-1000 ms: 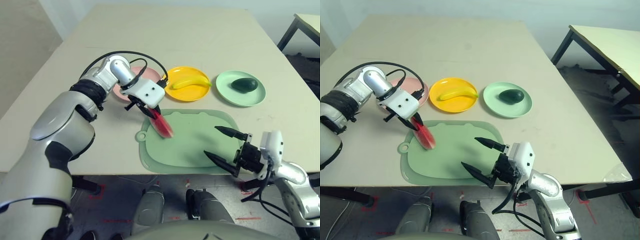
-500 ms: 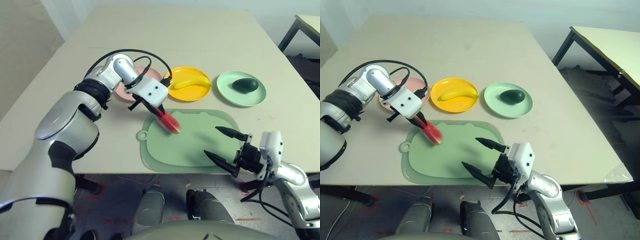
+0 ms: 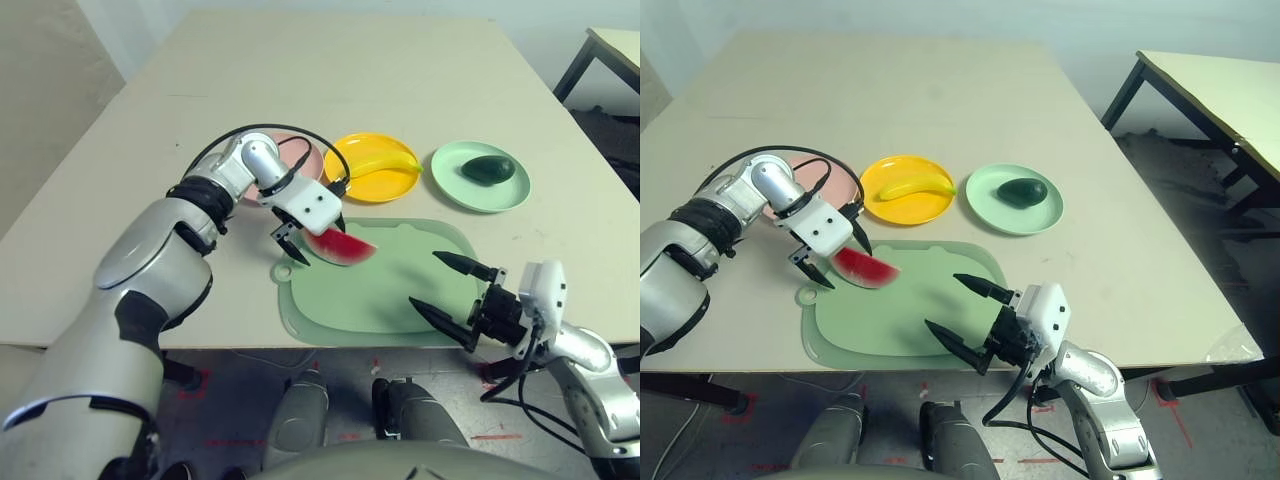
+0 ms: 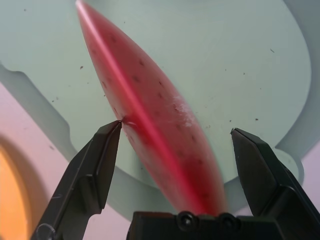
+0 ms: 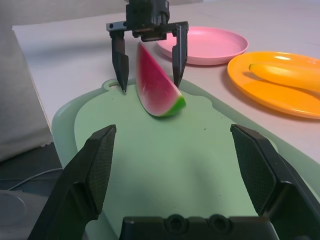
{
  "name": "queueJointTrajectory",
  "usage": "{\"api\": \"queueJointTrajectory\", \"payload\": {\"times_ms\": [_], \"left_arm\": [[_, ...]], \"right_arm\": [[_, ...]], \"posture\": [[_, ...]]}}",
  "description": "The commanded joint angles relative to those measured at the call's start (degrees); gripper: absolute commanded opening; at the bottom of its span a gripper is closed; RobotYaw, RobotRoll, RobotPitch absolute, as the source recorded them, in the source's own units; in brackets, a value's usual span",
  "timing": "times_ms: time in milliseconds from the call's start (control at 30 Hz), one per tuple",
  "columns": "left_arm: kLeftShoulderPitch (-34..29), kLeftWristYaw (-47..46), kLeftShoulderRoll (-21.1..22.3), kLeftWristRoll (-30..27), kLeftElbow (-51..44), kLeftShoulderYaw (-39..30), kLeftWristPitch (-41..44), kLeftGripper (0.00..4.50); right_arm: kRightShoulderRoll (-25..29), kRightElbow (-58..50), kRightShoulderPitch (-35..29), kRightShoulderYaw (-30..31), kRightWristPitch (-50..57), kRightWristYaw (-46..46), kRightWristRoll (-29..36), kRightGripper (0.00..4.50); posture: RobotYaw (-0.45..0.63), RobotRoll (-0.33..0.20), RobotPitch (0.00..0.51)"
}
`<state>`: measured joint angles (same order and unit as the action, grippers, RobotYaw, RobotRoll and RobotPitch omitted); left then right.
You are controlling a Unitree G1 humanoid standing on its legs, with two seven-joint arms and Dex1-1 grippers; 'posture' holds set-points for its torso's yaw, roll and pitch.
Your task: Place the fruits into color-matched plates.
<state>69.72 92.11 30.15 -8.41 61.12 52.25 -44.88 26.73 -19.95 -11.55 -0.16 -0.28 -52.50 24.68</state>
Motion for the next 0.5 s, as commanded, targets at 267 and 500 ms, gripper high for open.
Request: {"api": "queueJointTrajectory", "payload": {"times_ms": [267,500], "left_arm": [[-0.9,0.4,-3.2,3.3,2.7,-2.7,-0.7,4.47],[-1.1,0.4,-4.0,4.7,3.3,-2.5,-0.7,2.86]], "right_arm": [[0.5,-0.8,-1.1,0.9,0.0,0.6,-0.1,4.5],[0.8,-0.7,-0.8,0.8,0.0,0.6,0.0,4.5]], "posture": [[0.08,0.0,0.115],[0.08,0.0,0.109]]}}
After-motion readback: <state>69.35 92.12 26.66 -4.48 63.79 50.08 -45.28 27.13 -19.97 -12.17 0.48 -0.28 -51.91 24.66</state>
